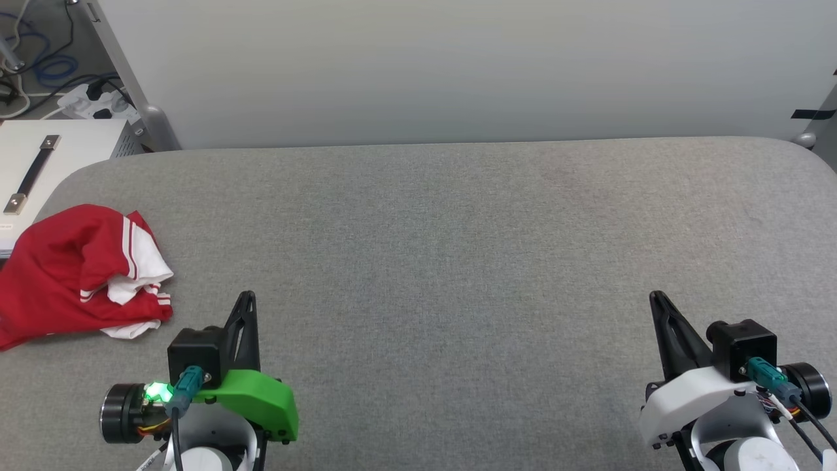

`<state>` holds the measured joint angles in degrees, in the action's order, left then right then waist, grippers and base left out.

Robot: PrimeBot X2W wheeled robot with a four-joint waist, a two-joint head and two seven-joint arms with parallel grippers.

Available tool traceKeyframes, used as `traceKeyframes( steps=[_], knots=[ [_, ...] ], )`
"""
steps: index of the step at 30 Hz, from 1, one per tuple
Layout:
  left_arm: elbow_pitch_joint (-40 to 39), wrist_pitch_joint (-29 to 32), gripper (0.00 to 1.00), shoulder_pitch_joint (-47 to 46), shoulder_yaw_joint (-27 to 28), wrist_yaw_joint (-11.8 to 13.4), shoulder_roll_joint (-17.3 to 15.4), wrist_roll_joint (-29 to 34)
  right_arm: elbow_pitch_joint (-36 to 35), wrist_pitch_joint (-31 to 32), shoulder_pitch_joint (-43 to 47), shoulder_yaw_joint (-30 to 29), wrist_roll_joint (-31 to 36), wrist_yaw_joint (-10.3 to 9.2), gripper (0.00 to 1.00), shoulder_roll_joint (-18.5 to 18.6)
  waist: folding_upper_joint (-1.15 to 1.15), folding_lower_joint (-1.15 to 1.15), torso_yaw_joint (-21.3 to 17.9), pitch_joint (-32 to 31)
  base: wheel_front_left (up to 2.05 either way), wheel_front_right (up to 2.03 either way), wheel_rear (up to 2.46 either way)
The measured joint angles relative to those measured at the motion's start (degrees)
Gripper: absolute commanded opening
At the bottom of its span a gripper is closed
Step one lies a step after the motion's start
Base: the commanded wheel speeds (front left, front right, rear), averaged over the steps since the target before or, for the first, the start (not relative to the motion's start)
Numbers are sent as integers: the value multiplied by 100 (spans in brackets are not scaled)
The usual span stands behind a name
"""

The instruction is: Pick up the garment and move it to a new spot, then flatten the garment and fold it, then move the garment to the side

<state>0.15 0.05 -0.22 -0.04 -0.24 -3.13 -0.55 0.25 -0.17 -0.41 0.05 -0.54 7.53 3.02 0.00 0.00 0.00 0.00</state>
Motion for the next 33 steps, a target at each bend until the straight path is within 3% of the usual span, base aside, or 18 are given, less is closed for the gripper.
traceKeyframes(
  steps=[25,26,33],
  knots=[
    [0,0,0,0,0,0,0,0,0,0,0,0,0,0,0,0,0,0,0,0,0,0,0],
    [0,-1,100,0,0,0,0,0,0,0,0,0,-1,0,100,0,0,0,0,0,0,0,0],
    [10,-2,100,0,1,-1,-1,-4,10,-3,-1,0,-13,0,100,2,0,0,-1,1,0,0,0]
  ],
)
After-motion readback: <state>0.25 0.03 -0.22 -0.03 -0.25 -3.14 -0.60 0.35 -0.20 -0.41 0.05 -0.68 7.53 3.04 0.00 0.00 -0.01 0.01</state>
